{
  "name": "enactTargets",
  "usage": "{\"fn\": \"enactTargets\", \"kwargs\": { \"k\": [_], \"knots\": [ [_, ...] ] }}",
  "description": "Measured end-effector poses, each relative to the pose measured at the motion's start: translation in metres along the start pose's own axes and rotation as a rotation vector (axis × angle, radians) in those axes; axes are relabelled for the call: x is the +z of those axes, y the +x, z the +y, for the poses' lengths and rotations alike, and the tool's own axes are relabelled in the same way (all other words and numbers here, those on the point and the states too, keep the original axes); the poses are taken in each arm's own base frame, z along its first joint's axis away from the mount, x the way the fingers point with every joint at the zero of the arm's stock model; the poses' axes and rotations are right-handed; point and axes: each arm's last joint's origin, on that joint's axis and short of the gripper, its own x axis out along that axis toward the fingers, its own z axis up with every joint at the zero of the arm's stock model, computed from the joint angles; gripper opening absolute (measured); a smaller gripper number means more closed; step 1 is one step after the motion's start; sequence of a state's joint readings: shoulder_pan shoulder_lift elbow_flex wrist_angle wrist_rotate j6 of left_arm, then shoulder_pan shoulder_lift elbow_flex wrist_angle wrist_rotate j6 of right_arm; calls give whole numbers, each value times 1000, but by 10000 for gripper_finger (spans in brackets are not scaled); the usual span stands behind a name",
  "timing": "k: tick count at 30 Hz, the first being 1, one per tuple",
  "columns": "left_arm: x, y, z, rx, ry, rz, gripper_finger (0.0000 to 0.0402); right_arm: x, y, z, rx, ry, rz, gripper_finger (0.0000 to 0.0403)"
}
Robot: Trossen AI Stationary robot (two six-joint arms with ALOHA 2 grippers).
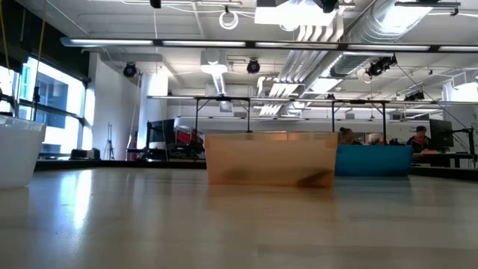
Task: Sort silverware by color (type)
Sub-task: Return to Home Position
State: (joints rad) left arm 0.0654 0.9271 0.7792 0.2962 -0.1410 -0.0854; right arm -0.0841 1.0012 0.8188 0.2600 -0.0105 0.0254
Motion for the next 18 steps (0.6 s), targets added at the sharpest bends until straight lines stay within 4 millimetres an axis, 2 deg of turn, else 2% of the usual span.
{"fn": "enactTargets", "kwargs": {
  "k": [5, 10, 14, 18],
  "knots": [
    [2, -2, 0, -2, 0, -9, 168, 0, 0, 0, 0, 0, 0, 209],
    [0, -3, -3, -98, -32, 20, 168, 0, 0, 0, 0, 0, 0, 209],
    [-8, -3, -1, -51, -23, 99, 168, 0, 0, 0, 0, 0, 0, 209],
    [-8, -3, 0, -43, -14, 102, 168, 0, 0, 0, 0, 0, 0, 209]
  ]
}}
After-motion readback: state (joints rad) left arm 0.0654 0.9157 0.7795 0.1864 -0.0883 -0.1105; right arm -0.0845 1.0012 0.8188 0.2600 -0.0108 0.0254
